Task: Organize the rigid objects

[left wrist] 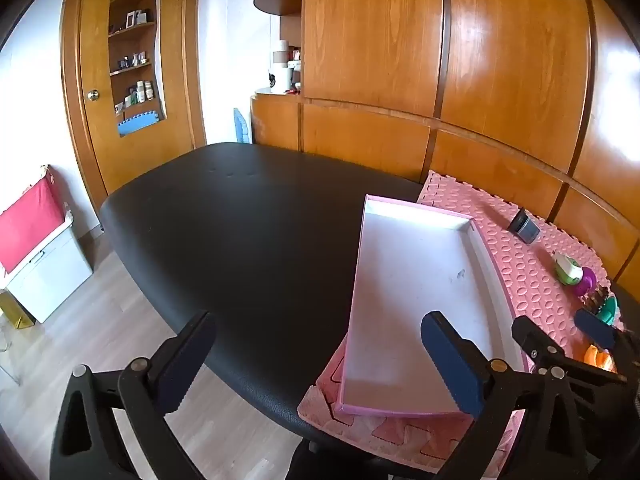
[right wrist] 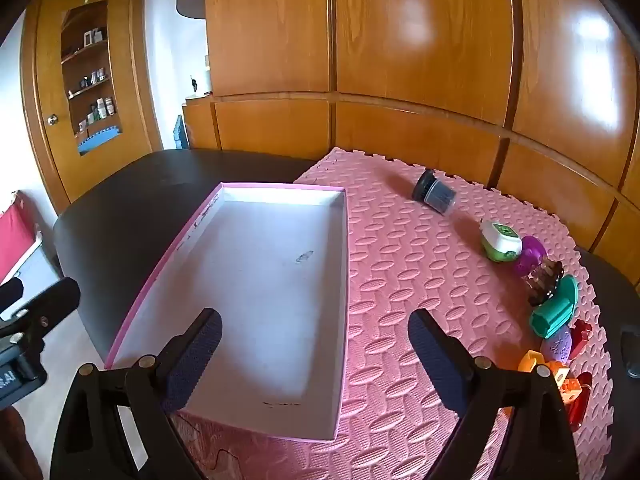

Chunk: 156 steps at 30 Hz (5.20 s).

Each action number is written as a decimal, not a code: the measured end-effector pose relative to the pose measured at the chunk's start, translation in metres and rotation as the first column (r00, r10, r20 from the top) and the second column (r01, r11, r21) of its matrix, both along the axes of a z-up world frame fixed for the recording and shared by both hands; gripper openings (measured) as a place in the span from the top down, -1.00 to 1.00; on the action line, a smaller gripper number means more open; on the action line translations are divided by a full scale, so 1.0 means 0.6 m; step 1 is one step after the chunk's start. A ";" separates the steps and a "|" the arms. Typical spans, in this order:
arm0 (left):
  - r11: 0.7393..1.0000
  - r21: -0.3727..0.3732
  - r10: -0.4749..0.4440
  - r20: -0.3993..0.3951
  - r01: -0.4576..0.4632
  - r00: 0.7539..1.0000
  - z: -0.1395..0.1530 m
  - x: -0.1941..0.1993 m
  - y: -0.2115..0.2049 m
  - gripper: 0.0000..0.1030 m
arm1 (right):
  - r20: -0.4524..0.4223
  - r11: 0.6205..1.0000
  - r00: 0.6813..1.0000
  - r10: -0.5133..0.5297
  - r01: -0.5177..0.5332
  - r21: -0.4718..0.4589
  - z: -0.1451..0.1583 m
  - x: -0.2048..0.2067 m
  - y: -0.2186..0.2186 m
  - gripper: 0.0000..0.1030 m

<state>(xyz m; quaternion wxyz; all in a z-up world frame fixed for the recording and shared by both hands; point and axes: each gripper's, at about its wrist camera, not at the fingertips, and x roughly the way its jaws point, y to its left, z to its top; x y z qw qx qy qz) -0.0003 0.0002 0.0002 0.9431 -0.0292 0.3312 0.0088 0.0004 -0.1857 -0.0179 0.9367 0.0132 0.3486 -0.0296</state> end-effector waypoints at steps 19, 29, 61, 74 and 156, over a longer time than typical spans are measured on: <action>0.999 0.032 -0.003 -0.022 0.003 1.000 -0.016 -0.001 0.000 -0.99 | 0.003 1.000 1.000 0.016 -0.016 0.005 0.007 -0.007 0.005 -0.86; 0.999 0.039 -0.010 -0.031 0.011 0.999 -0.012 -0.003 -0.002 -0.99 | 0.021 0.999 1.000 0.021 -0.021 -0.025 0.013 -0.013 0.008 -0.86; 0.997 0.018 -0.075 -0.077 0.076 0.994 -0.017 0.016 -0.029 -0.99 | 0.042 0.996 0.999 -0.006 0.010 -0.091 0.022 -0.018 -0.014 -0.86; 0.981 -0.010 -0.193 -0.114 0.193 0.975 -0.011 0.027 -0.086 -0.99 | 0.019 0.992 0.998 -0.066 0.068 -0.103 0.012 -0.019 -0.077 -0.85; 0.642 -0.139 -0.761 -0.237 0.754 0.604 -0.070 0.047 -0.412 0.49 | -0.204 0.864 0.941 -0.268 0.329 0.381 -0.059 -0.085 -0.548 -0.24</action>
